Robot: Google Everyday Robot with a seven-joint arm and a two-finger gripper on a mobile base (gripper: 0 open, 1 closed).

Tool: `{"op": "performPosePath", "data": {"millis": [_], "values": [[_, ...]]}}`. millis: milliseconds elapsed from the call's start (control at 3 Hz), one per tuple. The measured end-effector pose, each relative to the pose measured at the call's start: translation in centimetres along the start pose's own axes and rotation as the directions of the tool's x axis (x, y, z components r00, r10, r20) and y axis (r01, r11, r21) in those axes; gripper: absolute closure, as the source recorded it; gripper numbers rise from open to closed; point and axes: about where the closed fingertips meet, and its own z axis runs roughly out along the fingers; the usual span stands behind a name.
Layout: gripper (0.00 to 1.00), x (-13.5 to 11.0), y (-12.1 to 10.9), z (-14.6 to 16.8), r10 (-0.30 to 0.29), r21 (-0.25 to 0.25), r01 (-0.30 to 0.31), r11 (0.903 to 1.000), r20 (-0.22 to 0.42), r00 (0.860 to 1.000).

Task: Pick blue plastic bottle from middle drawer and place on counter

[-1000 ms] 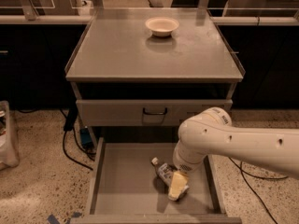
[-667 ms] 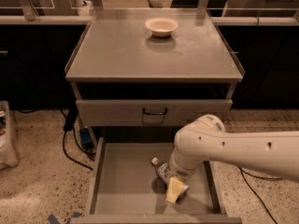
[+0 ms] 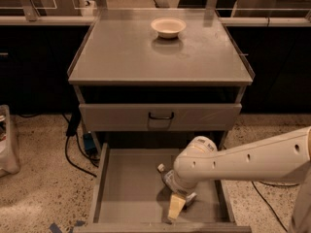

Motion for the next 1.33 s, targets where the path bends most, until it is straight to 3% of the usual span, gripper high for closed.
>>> {"op": "performPosePath", "data": {"millis": [667, 1333], "values": [[0.0, -0.2, -0.4, 0.9, -0.002, -0.002, 0.002, 1.0, 0.013, 1.0], [0.0, -1.7, -3.1, 4.3, 0.001, 0.033, -0.001, 0.9995, 0.007, 1.0]]}}
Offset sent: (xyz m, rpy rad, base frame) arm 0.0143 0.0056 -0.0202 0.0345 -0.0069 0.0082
